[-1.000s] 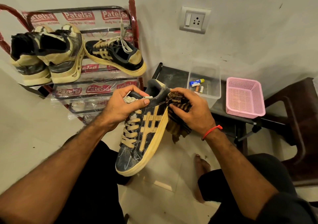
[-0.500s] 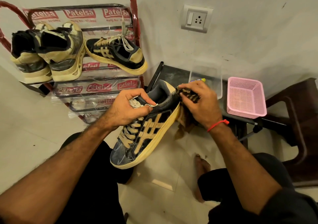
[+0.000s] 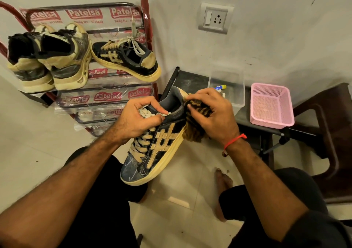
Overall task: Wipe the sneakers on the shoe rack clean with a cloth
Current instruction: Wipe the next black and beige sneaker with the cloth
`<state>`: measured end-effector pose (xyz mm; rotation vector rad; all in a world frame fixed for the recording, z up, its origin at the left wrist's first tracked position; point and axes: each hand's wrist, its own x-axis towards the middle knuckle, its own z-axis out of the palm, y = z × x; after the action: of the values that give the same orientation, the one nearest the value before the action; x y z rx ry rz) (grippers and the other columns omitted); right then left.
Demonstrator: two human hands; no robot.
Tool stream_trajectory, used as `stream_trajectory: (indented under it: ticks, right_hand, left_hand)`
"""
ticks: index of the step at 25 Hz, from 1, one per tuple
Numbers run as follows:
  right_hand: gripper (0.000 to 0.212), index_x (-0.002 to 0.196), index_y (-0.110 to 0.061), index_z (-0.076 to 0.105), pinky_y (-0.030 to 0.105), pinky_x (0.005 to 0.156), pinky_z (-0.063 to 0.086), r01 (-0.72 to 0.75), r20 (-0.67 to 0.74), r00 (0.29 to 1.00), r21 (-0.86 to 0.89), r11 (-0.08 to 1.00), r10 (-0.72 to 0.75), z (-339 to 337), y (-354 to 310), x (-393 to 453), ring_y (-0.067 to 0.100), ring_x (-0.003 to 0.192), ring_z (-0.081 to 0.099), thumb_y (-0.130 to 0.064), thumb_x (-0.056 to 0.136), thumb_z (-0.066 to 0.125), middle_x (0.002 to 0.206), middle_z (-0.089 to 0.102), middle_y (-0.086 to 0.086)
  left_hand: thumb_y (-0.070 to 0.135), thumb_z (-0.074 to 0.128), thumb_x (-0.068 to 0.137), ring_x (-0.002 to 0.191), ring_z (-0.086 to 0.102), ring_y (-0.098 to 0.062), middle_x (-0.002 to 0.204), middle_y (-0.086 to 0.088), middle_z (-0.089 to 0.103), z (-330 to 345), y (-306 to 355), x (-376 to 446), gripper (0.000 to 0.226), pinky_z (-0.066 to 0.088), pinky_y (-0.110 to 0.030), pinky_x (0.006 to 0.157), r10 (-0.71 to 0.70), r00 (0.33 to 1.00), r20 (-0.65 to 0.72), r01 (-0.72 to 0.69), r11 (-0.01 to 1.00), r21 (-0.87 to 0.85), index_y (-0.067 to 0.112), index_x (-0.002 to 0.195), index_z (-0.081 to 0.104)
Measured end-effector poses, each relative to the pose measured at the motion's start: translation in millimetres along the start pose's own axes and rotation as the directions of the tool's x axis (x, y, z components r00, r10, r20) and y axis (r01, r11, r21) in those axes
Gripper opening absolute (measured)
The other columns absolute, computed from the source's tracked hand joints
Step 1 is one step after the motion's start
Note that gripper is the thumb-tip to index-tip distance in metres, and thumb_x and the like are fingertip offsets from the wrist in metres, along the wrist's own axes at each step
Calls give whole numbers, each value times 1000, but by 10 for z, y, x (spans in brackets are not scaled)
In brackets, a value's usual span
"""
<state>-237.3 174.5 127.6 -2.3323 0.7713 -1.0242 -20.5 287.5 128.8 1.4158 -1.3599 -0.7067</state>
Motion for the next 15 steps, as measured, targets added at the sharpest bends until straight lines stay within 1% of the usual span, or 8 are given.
stream_trajectory:
  ticks: [2,3,5,7,9,11,13,15]
  right_hand:
    - [26,114,-14,71,30,94,52,-121,-71,990,-13,993,120,-15,17,19,14,103,57,-18,89,71,109,61,5]
    - [26,114,-14,71,29,93,52,-120,-67,991,2,993,120,7,-19,-3,12,102,56,-18,88,71,109,61,4]
    - [29,115,-14,70,19,94,49,31,74,997,34,999,-33,111,-199,-92,9,104,54,-17,86,72,111,59,4]
    - [34,118,-14,68,18,94,49,156,177,972,9,988,-156,185,-257,-118,11,107,54,-18,85,71,114,58,5]
    - [31,117,-14,69,24,94,52,14,45,999,-29,999,-12,146,-118,-28,12,106,53,-17,87,72,113,58,5]
    - [29,116,-14,69,27,93,51,-120,-73,990,-39,992,117,99,-43,-11,6,103,51,-17,88,72,111,58,4]
    - [32,117,-14,69,22,94,50,18,41,999,-12,1000,-17,184,-172,-91,6,104,50,-16,86,73,112,58,5]
    - [37,120,-14,68,21,94,49,207,211,956,6,978,-204,272,-270,-154,12,107,54,-16,84,73,115,58,6]
  left_hand:
    - [30,76,73,78,65,-45,86,-19,72,4,-1,5,14,55,-55,68,-16,1000,-19,16,1000,-2,23,85,75]
    - [31,76,72,77,66,-42,86,-19,72,5,7,2,14,56,-50,66,-27,999,-34,27,999,-19,25,84,75]
    - [33,77,72,72,67,-30,86,-17,72,-1,12,-4,13,56,-38,64,-41,997,-65,37,997,-64,28,84,76]
    - [32,78,73,76,66,-24,87,-15,72,-4,-20,21,13,57,-37,70,-52,996,-72,46,996,-81,28,85,77]
    - [24,81,76,79,67,-20,88,-11,73,-4,-34,33,11,57,-37,72,-93,993,-75,85,991,-106,28,85,76]
    - [8,81,82,78,69,-15,85,-3,74,4,-46,26,16,58,-33,70,-134,987,-84,124,985,-119,23,86,75]
    - [1,76,85,74,67,-12,81,1,74,-2,-44,22,18,55,-25,64,-149,985,-88,136,980,-143,19,87,74]
    - [1,75,86,74,66,-12,80,2,73,-6,-44,42,17,55,-24,65,-149,985,-86,134,978,-162,18,89,75]
